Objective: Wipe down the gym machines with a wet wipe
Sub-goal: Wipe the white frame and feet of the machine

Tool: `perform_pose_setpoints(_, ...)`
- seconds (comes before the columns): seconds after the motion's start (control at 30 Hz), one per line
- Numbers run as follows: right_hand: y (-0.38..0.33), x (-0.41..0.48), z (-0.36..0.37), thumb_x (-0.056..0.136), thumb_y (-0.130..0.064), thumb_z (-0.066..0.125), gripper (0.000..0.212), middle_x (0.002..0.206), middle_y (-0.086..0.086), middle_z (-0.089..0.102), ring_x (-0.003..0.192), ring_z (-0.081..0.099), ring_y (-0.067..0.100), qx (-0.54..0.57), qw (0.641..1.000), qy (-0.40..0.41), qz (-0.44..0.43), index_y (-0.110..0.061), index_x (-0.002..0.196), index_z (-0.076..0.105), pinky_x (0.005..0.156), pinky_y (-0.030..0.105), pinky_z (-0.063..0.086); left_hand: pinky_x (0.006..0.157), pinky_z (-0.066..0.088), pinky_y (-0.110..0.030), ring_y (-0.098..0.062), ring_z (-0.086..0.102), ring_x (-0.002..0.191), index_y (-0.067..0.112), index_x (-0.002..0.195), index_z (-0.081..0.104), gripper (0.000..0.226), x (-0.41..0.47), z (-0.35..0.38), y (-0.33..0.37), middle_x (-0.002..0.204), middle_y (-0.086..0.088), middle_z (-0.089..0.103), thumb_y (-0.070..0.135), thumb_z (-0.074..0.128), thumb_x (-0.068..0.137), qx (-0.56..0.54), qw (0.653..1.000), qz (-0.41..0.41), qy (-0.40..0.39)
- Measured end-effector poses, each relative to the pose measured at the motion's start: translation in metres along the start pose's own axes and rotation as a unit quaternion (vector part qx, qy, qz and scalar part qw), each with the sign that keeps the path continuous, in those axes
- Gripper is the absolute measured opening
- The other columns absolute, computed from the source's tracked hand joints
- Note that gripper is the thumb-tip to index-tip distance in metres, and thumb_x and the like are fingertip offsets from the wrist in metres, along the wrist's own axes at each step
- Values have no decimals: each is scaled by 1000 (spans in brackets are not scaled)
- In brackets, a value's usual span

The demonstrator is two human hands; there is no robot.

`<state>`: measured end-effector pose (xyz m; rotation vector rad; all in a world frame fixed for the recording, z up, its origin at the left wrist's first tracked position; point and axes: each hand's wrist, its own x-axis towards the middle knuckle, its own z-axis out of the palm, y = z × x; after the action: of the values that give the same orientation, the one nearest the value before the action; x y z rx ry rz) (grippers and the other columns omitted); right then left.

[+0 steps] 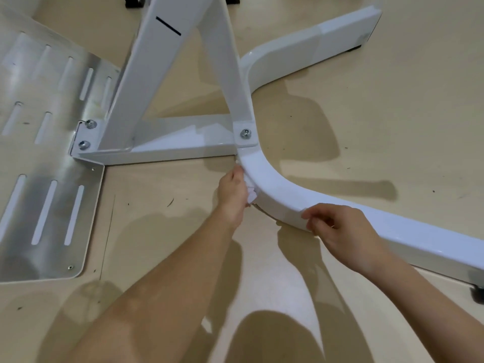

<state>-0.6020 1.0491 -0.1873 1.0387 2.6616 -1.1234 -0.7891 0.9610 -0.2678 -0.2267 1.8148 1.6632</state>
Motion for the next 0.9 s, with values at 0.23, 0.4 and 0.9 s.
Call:
perform_pose_setpoints(0.23, 4, 4, -5, 90, -8, 50, 28, 76, -13, 64, 70, 57, 4, -22, 994, 99, -44, -26, 96, 71, 64, 23, 43, 56, 41, -35, -30, 50, 65, 19, 66, 52, 30, 26, 20, -1, 69, -8, 59, 36, 39, 86, -9, 993, 7, 116)
perform_pose_setpoints(0.4, 34, 6, -1, 92, -5, 50, 26, 86, -10, 61, 76, 54, 7, -4, 987, 154, -39, -18, 99, 71, 67, 25, 38, 64, 39, -29, -21, 47, 74, 12, 78, 48, 27, -44, 57, -56, 79, -6, 53, 22, 34, 98, -102, 987, -44, 118)
perform_pose_setpoints(0.9, 82, -11, -9, 86, -2, 61, 22, 96, -5, 54, 88, 52, 21, -34, 973, 205, -97, -14, 100, 72, 77, 31, 41, 55, 37, -27, -18, 44, 71, 14, 95, 47, 13, -38, 66, -58, 83, -5, 48, 15, 36, 90, -173, 975, -47, 128)
